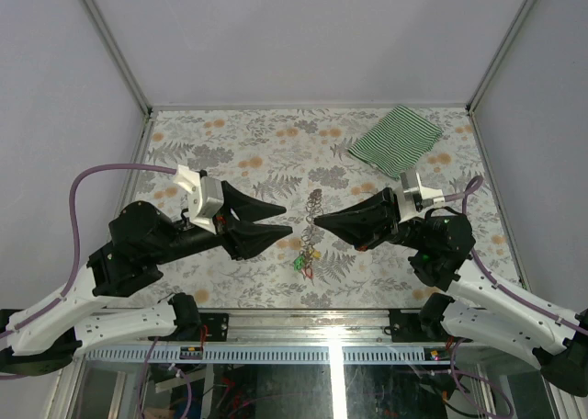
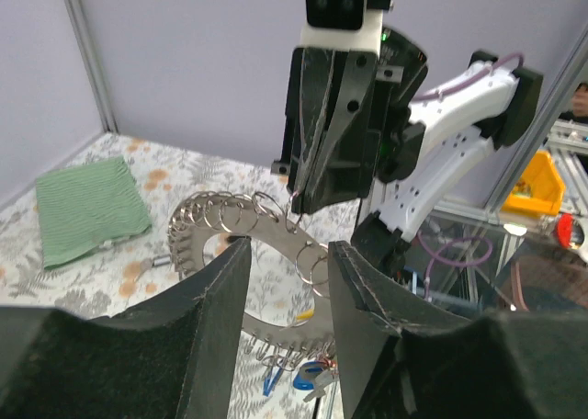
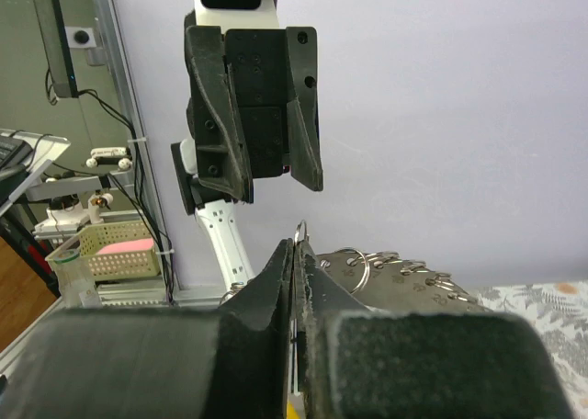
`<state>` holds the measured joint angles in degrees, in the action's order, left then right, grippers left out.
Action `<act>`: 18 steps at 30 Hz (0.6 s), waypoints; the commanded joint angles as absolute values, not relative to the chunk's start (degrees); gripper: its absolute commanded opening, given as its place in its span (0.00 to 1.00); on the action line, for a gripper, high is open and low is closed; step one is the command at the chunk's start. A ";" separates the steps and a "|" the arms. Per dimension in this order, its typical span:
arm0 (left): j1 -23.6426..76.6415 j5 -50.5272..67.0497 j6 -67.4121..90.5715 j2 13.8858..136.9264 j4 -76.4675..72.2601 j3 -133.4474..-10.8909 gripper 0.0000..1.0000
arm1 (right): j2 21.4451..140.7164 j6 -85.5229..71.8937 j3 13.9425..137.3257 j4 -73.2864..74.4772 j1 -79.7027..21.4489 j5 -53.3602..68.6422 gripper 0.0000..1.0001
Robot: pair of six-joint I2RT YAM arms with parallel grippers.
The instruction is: Put the keys on the keyring
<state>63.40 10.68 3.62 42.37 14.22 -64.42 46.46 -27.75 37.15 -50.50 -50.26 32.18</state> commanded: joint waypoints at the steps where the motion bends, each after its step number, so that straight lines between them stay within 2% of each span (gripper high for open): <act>1: 63.89 10.38 6.64 42.32 2.74 -63.09 0.41 | 47.06 -30.16 39.08 -61.34 -50.53 30.67 0.00; 9: 63.87 13.85 7.64 43.54 -1.72 -62.05 0.36 | 47.55 -29.65 39.61 -62.31 -50.49 32.43 0.00; 18: 63.88 16.61 8.16 44.74 -1.33 -62.40 0.36 | 47.22 -28.36 39.46 -64.01 -50.53 34.89 0.00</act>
<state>63.40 15.07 7.31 44.95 2.68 -62.50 47.79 -29.39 37.17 -56.95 -50.26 33.89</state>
